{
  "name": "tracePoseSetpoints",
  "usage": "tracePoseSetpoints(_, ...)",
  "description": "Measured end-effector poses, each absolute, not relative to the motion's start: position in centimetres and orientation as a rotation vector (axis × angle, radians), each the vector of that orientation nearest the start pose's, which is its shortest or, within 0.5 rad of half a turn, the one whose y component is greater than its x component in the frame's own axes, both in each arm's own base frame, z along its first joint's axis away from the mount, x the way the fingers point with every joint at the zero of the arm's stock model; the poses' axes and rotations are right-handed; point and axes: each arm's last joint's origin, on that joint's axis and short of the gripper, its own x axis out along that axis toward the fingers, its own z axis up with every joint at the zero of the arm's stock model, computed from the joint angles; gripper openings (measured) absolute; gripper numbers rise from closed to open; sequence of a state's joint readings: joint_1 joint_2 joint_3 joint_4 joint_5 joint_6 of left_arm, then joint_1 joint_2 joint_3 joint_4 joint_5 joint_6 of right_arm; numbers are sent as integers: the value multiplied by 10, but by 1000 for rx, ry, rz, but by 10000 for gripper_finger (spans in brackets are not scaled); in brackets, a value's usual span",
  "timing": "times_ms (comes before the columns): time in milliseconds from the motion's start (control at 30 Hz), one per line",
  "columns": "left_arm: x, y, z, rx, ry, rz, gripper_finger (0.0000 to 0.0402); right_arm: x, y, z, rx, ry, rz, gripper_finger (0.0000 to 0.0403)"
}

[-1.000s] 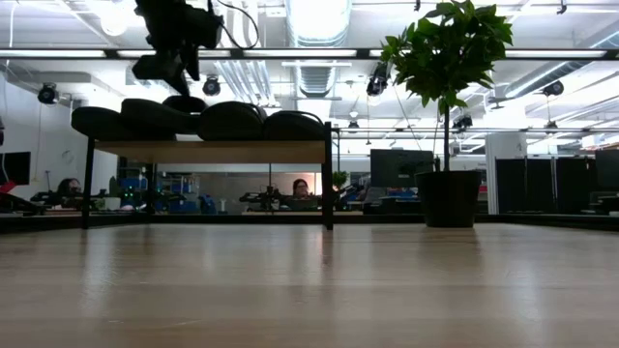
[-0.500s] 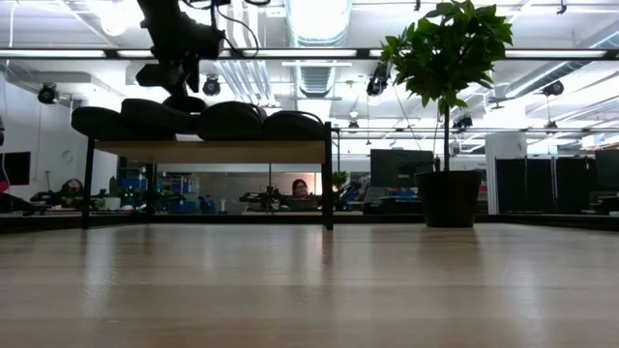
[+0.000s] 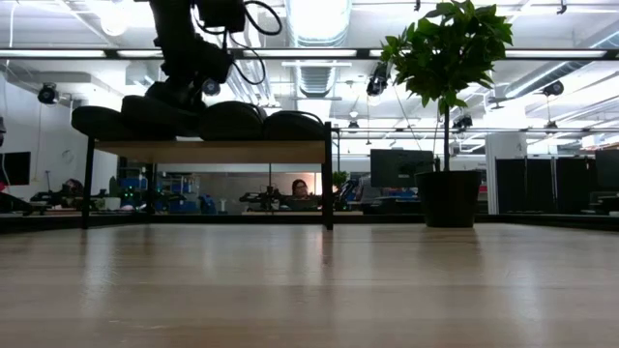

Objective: Pick and place slides into the shelf
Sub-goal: Put the black slipper on the shelf

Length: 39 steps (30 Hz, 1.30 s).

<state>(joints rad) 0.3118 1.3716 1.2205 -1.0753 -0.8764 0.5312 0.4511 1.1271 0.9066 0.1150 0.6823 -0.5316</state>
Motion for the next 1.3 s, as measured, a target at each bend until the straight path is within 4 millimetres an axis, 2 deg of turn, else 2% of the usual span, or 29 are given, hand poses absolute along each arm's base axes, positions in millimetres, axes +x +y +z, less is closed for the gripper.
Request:
tracePoseSetpoints(133,229,98,304,762,1500,687,22,232,92,338,-585,149,-202,203)
tracePoseSetpoints(200,228,98,306,754,1483,696,7,232,92,337,-586,149,-202,203)
tracePoseSetpoints(633,228,98,308,620,1379,839,1,232,92,337,-585,149,-202,203)
tracePoseSetpoints(833,228,98,306,607,1374,851,1,232,92,337,-586,150,-202,203)
tracePoseSetpoints(1067,225,97,290,610,1413,848,1,232,92,337,-587,152,-202,203)
tracePoseSetpoints(1200,226,97,291,587,1392,848,3,232,92,337,-587,151,-202,203)
tracePoseSetpoints(1300,227,97,292,574,1378,845,21,232,92,337,-582,151,-202,203)
